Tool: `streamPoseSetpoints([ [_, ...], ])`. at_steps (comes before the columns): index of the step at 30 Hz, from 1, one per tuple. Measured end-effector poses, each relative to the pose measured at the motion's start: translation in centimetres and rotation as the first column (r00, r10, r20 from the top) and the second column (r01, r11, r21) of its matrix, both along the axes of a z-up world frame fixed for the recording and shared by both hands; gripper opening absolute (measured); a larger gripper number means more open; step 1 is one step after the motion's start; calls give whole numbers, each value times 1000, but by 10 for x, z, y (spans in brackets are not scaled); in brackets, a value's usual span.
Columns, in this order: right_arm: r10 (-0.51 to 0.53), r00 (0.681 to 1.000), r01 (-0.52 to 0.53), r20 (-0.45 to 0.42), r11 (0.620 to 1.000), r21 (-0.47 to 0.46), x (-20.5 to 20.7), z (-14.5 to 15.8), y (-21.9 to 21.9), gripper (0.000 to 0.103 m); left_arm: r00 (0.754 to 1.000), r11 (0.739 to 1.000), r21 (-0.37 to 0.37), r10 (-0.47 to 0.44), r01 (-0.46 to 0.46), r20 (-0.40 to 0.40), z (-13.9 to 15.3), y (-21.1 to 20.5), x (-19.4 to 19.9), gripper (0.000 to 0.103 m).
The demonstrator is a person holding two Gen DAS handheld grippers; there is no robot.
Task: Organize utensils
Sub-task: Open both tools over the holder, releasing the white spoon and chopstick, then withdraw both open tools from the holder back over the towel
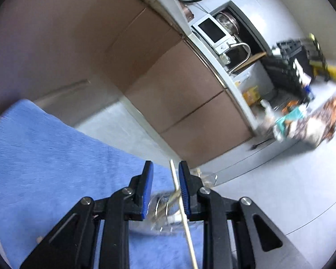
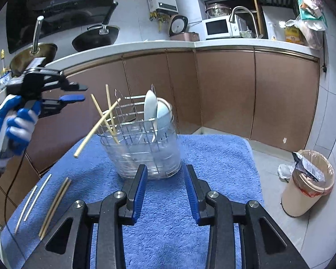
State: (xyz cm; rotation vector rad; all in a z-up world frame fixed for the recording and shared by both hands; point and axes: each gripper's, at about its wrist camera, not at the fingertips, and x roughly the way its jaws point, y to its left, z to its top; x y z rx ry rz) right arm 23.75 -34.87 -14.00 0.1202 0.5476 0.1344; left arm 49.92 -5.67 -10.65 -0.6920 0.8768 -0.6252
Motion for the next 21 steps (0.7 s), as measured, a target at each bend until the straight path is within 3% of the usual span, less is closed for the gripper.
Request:
streamPoseSetpoints([
  [6,17,999,-17,-32,1000,-10,16,-13,5,36,993,987,-153,-69,54,-96,-40,-16,46,22],
  [10,17,999,-18,-38,1000,-8,20,-15,4,37,986,967,-237,-125,96,-108,-57,-26,58,22],
  [21,7,999,-7,-52,1000,-3,24,-20,1,41,973,937,-310,-203,160,-113,-70,-42,65,22],
])
